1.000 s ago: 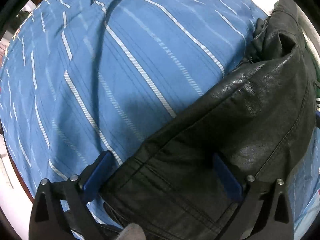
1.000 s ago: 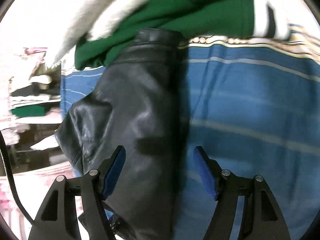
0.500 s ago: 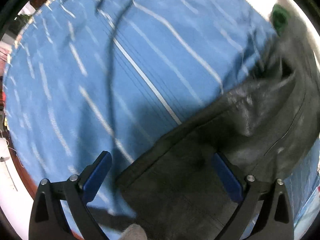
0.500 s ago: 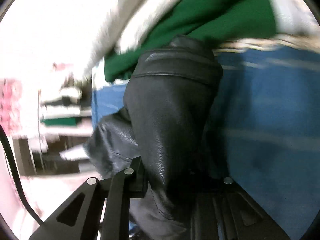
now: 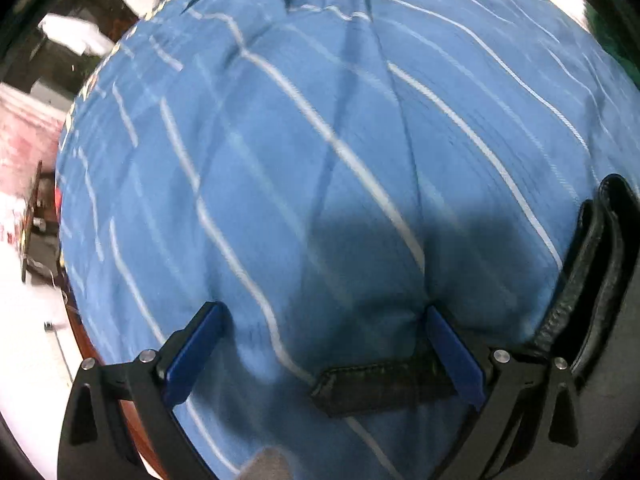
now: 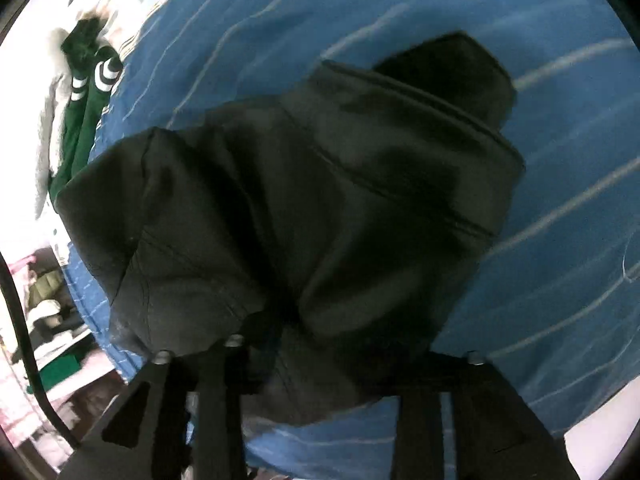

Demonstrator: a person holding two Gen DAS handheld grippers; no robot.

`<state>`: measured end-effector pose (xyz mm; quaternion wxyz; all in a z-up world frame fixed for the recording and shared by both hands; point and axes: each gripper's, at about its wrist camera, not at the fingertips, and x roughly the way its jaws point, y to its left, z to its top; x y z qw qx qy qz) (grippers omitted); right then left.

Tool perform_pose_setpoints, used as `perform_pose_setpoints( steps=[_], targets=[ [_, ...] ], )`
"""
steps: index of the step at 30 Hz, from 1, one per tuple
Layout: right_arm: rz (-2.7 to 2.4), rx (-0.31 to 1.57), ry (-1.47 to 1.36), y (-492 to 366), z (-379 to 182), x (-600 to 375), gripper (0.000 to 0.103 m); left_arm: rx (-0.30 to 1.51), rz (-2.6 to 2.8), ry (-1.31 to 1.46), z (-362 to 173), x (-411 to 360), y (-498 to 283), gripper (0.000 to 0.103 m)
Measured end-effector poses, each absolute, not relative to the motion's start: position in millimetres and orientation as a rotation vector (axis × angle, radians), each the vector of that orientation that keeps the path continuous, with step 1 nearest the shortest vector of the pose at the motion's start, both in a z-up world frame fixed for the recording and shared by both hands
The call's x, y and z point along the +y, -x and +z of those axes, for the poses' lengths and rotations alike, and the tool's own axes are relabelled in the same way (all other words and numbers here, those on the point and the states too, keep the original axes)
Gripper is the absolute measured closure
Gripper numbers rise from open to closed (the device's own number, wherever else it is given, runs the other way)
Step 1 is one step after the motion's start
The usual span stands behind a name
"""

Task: Fold large clothes

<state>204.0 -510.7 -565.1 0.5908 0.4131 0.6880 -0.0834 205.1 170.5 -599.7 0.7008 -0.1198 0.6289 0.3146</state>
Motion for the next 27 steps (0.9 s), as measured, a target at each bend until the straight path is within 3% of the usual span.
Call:
perform_pose_setpoints(
  steps=[1,2,8,9,11,13,15,20,23,27],
  targets=[
    [-0.202,1.597,-0.935,-205,-558,-512,0.035,1.383,0.699,0.262,-601,172,-207,0.0],
    [-0.204,1.576,-0.894,-204,-547,-517,0.032,1.372,0.7,0.268,-602,174,-207,0.0],
    [-0.159,1.486,-0.507,-226,-475,-492,0.032,1.385,0.684,0.306,-601,194,-218,0.0],
    [-0.084,1.482,-0.447,-241,-467,-471,0.033,1.39,0.686,0.306,-598,200,-219,0.0],
    [0.062,1.466,-0.383,-268,-457,-428,0.045,1.392,0.698,0.299,-590,208,-224,0.0],
    [0.181,1.467,-0.337,-300,-462,-387,0.068,1.361,0.697,0.295,-575,208,-225,0.0],
    [0.217,1.441,-0.315,-332,-478,-355,0.075,1.327,0.692,0.274,-557,202,-225,0.0],
    [0.064,1.585,-0.439,-389,-563,-359,0.078,1.264,0.673,0.219,-522,195,-231,0.0],
    [0.055,1.612,-0.465,-395,-549,-368,0.078,1.262,0.654,0.21,-511,186,-231,0.0],
    [0.2,1.514,-0.416,-365,-491,-362,0.075,1.274,0.62,0.213,-503,162,-231,0.0]
  ],
)
